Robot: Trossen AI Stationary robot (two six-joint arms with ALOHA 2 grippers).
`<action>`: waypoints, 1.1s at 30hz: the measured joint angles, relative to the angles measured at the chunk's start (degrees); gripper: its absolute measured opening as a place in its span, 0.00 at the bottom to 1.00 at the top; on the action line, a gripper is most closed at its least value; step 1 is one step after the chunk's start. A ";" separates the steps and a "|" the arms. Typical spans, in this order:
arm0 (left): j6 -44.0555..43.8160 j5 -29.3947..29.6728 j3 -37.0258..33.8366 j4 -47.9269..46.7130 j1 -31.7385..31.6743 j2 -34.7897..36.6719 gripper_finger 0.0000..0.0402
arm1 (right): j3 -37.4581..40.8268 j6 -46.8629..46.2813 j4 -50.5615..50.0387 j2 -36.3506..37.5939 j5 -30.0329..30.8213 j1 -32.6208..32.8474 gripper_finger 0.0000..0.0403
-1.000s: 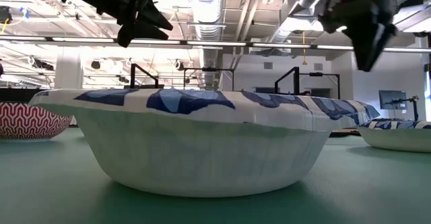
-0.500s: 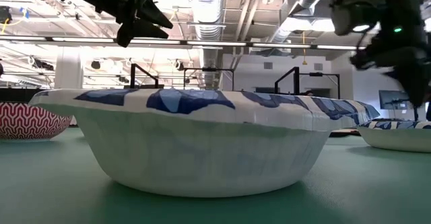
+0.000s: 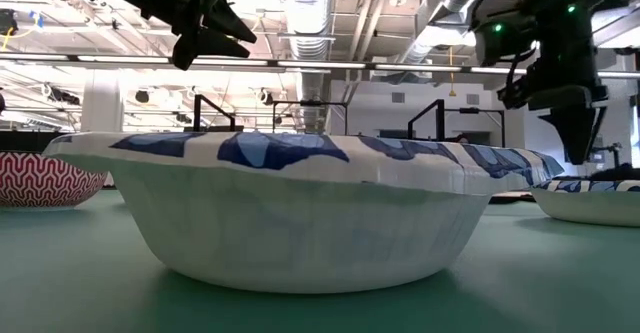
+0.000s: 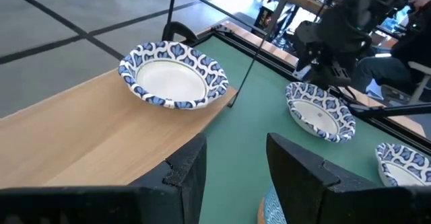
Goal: Place and stack bowls onto a shelf
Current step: Stack the top white patterned bowl on top of the other white patterned bowl on the shelf
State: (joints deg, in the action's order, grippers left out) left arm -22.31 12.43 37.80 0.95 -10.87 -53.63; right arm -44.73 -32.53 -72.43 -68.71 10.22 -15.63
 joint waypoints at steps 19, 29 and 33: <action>-1.02 1.75 -0.02 -0.58 2.07 0.00 0.35 | 0.04 22.34 6.68 -9.95 -6.04 -9.09 0.47; -1.05 1.88 -0.02 -0.70 3.39 0.00 0.35 | 0.02 22.01 7.11 -14.19 -6.50 -6.96 0.20; -1.40 1.88 -0.02 -0.68 3.65 0.00 0.35 | 0.00 19.00 6.94 -12.72 -9.31 -5.36 0.07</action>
State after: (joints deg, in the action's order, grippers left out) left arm -23.70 14.31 37.78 0.27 -7.22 -53.63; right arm -44.73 -13.52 -65.49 -81.42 0.91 -20.99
